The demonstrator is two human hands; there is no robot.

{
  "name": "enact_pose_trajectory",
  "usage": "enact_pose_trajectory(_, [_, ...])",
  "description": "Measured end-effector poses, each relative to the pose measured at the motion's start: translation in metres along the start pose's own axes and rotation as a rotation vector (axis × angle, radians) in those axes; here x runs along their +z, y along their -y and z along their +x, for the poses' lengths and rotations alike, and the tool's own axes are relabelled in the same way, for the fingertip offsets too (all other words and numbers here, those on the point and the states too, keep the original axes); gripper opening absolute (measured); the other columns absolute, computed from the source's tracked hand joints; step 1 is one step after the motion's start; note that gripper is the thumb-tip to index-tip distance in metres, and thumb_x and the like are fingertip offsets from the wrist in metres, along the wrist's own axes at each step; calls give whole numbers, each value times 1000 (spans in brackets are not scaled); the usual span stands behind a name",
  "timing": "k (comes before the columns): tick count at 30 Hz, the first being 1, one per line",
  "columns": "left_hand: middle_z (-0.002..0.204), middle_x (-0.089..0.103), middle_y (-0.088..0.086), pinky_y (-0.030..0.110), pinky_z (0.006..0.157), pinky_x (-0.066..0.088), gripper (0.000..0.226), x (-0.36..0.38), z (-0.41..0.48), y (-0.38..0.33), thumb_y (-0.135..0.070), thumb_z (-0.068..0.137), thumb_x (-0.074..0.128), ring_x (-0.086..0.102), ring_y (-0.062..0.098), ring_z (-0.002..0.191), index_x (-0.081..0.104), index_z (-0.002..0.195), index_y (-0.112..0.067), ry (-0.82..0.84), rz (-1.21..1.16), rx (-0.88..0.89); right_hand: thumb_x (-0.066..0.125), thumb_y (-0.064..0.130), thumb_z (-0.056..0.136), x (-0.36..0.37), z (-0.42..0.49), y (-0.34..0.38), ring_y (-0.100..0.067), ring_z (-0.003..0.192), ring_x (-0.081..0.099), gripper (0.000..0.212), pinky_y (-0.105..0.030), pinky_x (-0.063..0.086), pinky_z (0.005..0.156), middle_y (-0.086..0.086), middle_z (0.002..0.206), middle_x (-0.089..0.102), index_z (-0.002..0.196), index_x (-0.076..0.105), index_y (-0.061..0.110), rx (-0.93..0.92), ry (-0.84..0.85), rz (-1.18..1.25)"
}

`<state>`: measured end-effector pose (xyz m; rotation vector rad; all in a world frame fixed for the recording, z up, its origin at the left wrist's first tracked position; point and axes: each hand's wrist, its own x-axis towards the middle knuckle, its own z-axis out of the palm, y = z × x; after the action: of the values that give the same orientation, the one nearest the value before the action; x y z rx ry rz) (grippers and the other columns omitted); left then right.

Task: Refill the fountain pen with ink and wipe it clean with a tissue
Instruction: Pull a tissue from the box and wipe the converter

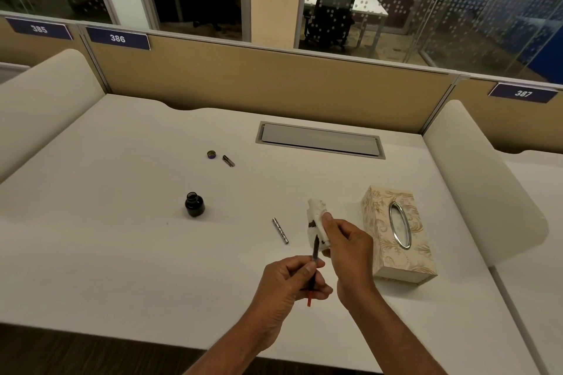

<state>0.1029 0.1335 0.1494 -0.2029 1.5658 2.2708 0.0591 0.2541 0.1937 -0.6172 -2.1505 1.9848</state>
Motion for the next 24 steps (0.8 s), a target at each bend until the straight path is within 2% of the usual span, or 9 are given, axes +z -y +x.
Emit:
enact_pose_trajectory(3, [86,77,17,41,84,64,21,4,2,-2,-17,102,60,78,36,86,80,108,-11,-22,4,10,66,34,95,2,-6,3,-9,63,70,25,-19,56,57,3,71,78,75,80,28,33,57,65])
enact_pose_trajectory(5, [86,77,17,39,82,64,22,5,4,-2,-17,102,60,79,35,85,79,110,-10,-32,8,15,65,33,96,1,-9,6,-6,66,71,24,-14,54,57,3,76,79,79,81,28,28,91,71])
enact_pose_trajectory(8, [86,77,17,40,83,64,22,4,5,-2,-19,102,60,79,35,84,78,111,-9,-35,-10,17,67,26,96,-3,-12,6,-9,70,71,18,-17,55,60,0,82,79,84,80,24,30,127,57])
enact_pose_trajectory(10, [87,76,18,42,84,63,23,2,6,-1,-21,101,62,78,34,83,78,111,-9,-21,-31,19,69,21,94,-5,-14,4,-7,78,74,12,-18,56,64,4,87,80,90,79,27,8,158,40])
enact_pose_trajectory(13, [88,76,20,43,85,63,27,1,7,1,-29,95,66,78,34,85,79,111,-11,6,-43,31,71,22,92,-10,-15,4,-7,81,75,9,-16,56,64,5,89,80,97,78,25,-1,207,4])
enact_pose_trajectory(19, [98,74,29,40,85,63,28,1,6,8,-31,97,64,77,37,88,79,112,-14,36,-11,29,70,28,93,-12,-13,4,-16,61,71,18,-20,55,58,2,68,75,76,75,21,-65,182,-205])
enact_pose_trajectory(21, [91,72,23,42,85,62,29,0,5,6,-29,99,62,75,34,84,77,114,-10,80,-64,-6,71,25,93,-13,-11,6,-17,57,67,21,-19,55,57,-1,66,74,73,74,18,-45,210,-154])
enact_pose_trajectory(24, [86,67,12,43,85,60,30,-5,3,1,-26,103,59,69,28,81,73,118,-4,146,-117,-62,72,21,91,-14,-10,9,-13,65,69,19,-17,56,60,-3,70,75,73,76,16,24,270,-55])
